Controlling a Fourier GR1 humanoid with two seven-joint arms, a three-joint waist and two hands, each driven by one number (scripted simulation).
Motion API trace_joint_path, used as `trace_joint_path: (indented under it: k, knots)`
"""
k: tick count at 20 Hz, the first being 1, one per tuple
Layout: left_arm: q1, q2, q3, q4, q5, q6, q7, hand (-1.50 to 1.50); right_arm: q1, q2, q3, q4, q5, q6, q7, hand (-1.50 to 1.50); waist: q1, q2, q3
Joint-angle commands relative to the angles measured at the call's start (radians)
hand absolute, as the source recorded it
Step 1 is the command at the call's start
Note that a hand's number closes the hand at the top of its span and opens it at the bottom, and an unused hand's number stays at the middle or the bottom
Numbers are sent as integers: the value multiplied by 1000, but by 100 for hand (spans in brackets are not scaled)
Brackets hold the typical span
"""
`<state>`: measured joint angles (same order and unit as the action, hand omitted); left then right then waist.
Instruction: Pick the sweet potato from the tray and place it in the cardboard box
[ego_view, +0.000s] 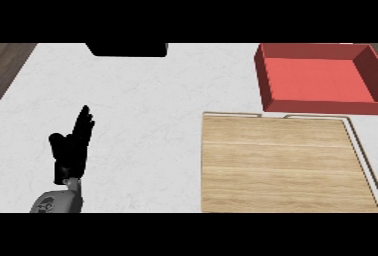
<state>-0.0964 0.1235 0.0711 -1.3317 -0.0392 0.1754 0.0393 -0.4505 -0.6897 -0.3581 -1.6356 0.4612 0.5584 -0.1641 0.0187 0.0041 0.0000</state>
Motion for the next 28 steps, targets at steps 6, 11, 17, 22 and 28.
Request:
trace_joint_path:
  k: [6, 11, 17, 22, 28]
  knots:
    - [31, 23, 8, -35, 13, -33, 20, 0, -256, 14, 127, 512, 167, -190, -210, 150, 10, 1, 0]
    - [13, 4, 3, 7, 1, -25, -51, 0, -309, 76, 197, 734, 331, -431, -295, 150, 27, 10, 1]
    - [-8, -38, -16, 59, -15, -2, -77, 0, -469, 83, 136, 1087, 293, -372, -302, -150, 35, 16, 1]
    - [-27, -26, -29, -4, -17, -6, -5, 0, -520, 66, 67, 1250, 230, -331, -430, -150, 52, 19, 4]
    - [-9, -29, -17, 15, -15, -1, -24, 0, -529, 80, -69, 1307, 57, -176, -576, -150, 29, 14, 4]
